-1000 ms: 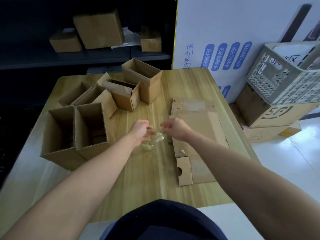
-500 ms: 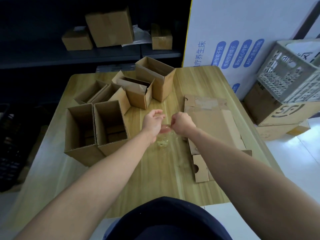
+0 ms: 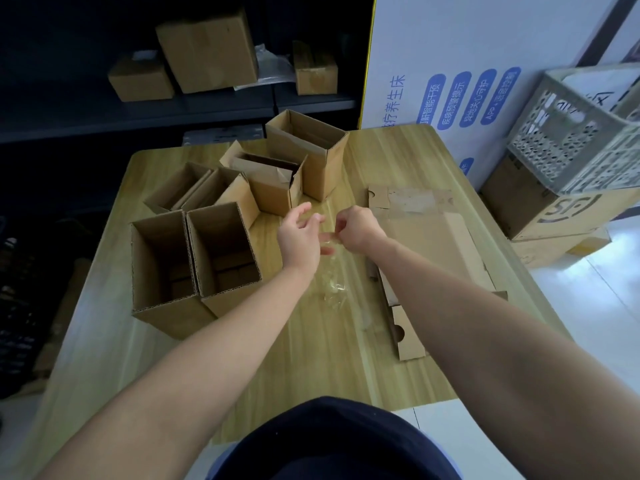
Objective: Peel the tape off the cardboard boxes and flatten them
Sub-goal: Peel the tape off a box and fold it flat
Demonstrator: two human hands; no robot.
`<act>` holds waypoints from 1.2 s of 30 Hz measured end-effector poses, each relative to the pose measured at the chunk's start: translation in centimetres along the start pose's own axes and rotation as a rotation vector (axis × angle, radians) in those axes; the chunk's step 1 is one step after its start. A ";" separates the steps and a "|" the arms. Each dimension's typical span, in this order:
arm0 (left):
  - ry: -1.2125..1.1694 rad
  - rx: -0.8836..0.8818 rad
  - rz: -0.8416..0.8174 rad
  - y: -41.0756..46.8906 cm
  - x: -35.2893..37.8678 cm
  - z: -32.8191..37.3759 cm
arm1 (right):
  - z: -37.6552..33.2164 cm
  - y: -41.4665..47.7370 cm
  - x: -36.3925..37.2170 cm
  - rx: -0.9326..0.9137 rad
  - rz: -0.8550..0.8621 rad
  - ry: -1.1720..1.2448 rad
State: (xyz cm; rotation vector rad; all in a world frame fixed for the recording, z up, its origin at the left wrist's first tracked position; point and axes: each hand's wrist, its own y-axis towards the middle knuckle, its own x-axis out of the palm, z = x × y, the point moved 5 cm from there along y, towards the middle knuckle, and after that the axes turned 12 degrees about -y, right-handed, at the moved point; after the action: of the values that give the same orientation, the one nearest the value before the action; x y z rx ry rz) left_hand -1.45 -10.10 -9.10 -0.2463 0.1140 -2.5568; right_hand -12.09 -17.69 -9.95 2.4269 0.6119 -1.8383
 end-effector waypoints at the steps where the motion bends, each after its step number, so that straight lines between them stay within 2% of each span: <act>1: -0.018 0.014 0.004 0.0 -0.1 0.1 | -0.3 0.1 -0.1 -0.005 0.001 0.005; 6: -0.102 0.081 0.106 0.9 -0.9 1.6 | 2.2 0.2 -0.4 0.075 -0.032 -0.056; 8: -0.028 0.111 0.107 3.1 -2.4 2.8 | 5.3 -0.3 -0.2 0.160 -0.038 -0.062; 10: 0.209 0.065 -0.004 5.0 -2.7 2.8 | 6.7 -0.5 -0.3 0.172 -0.044 -0.005; 12: 0.533 0.005 -0.229 4.9 -0.5 1.0 | 6.3 -0.2 -0.5 0.148 -0.028 0.069; 13: 0.622 -0.007 -0.310 4.4 0.5 -0.3 | 5.5 0.1 -0.6 0.127 -0.022 0.092; 19: 0.582 -0.017 -0.444 3.0 3.1 -3.5 | 4.9 -0.3 -0.5 0.055 -0.044 0.215; 24: 0.802 0.013 -0.334 3.5 1.6 -5.0 | 6.8 -1.1 -0.1 0.026 -0.060 0.218; 28: 0.908 0.030 -0.360 2.9 1.3 -7.4 | 9.8 -1.7 -0.8 0.102 -0.014 0.239; 32: 0.972 0.025 -0.451 1.5 2.0 -9.9 | 11.4 -2.4 -0.4 0.106 -0.034 0.214; 36: 1.045 -0.125 -0.596 0.2 2.0 -12.6 | 13.1 -2.9 -0.2 0.110 -0.022 0.176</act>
State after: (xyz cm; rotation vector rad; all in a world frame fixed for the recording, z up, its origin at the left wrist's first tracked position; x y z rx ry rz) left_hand -5.50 -11.00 -21.15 1.1931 0.6668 -2.9664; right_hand -25.11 -18.45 -13.11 2.6851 0.5625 -1.7226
